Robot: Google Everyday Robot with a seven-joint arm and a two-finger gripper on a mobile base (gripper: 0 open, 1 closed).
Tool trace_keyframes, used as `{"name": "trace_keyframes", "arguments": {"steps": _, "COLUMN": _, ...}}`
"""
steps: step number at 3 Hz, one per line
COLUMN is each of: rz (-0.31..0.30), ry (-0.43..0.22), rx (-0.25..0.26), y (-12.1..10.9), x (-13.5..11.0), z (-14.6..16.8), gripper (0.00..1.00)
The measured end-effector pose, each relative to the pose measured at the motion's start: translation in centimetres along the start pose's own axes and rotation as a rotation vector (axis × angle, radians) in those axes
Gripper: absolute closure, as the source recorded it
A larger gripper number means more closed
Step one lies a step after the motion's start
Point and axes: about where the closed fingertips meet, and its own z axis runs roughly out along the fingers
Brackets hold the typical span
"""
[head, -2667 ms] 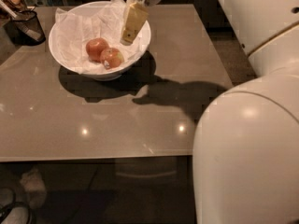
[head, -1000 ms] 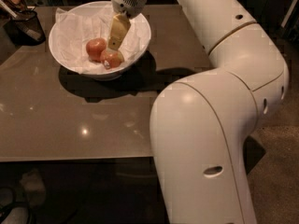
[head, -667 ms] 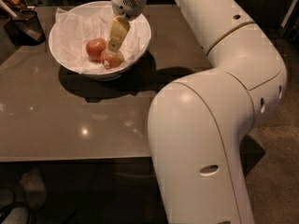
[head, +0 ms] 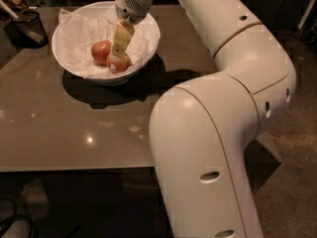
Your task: Pick apple from white bowl
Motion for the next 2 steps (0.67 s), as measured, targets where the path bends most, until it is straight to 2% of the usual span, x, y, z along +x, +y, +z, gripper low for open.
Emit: {"name": "trace_keyframes", "arguments": {"steps": 2, "rz": 0.017, "ry": 0.007, "rx": -0.023, "y": -0.46, "x": 0.42, "z": 1.34, "gripper": 0.35}}
